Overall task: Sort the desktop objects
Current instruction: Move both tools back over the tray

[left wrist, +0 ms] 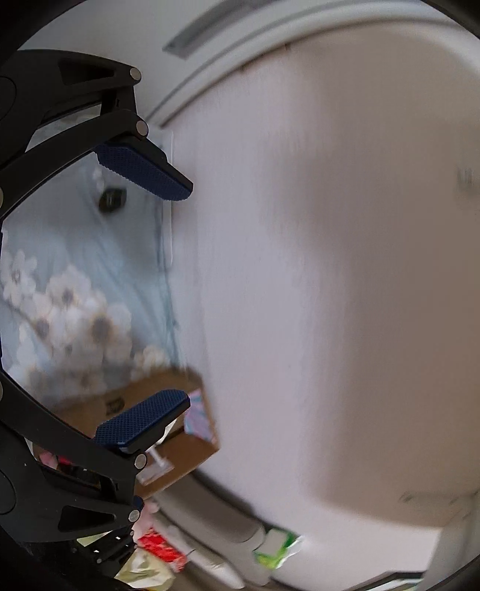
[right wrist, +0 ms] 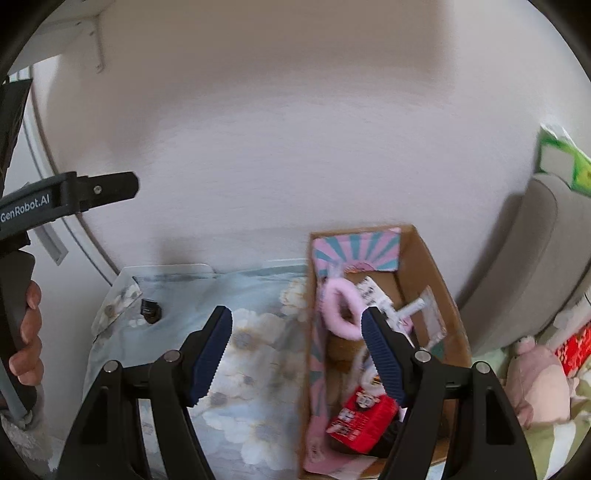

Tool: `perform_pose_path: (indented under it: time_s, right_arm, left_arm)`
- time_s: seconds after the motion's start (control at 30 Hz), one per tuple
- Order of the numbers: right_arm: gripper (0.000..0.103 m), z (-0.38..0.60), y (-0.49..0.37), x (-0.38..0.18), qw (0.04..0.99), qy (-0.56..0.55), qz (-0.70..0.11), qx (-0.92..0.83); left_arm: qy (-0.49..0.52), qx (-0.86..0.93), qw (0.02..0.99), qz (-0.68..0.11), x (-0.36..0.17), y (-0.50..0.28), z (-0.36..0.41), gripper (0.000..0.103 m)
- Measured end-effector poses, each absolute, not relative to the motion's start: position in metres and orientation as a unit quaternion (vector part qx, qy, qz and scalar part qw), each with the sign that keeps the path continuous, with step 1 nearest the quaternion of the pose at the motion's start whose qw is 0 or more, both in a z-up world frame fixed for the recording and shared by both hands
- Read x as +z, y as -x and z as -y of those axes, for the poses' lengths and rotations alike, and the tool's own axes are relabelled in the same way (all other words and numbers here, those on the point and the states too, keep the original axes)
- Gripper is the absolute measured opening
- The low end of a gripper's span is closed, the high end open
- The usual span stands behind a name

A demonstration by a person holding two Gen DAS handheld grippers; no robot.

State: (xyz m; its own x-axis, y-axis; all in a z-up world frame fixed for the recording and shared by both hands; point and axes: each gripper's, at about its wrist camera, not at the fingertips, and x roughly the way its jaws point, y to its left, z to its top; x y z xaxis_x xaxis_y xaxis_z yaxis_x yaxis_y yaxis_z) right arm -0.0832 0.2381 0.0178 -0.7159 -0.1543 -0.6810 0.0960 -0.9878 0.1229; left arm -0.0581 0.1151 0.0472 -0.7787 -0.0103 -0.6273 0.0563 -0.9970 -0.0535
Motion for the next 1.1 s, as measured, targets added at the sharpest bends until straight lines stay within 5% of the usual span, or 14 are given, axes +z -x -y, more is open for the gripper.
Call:
perform_pose_path:
  time_s: [0.5,1.0,1.1]
  right_arm:
    - [0.069,-0.141,0.111,-0.01,0.151,-0.41,0.015,-0.899]
    - [0.069,-0.095,0.138,-0.06,0.161,-0.48,0.012,-0.862]
    - [0.069,-0.094,0.142,-0.076,0.16,-0.498,0.023,-0.852]
  left_arm:
    - [-0.391,-0.907,0.138,-0.072,0.002,0.032,0.026,0.102]
    - [-0.497,-0.864,0.067,-0.049,-0.141,0.077,0.023,0.101]
    - [-0.518,-0.852,0.07,-0.045,-0.17,0.095,0.027,0.092]
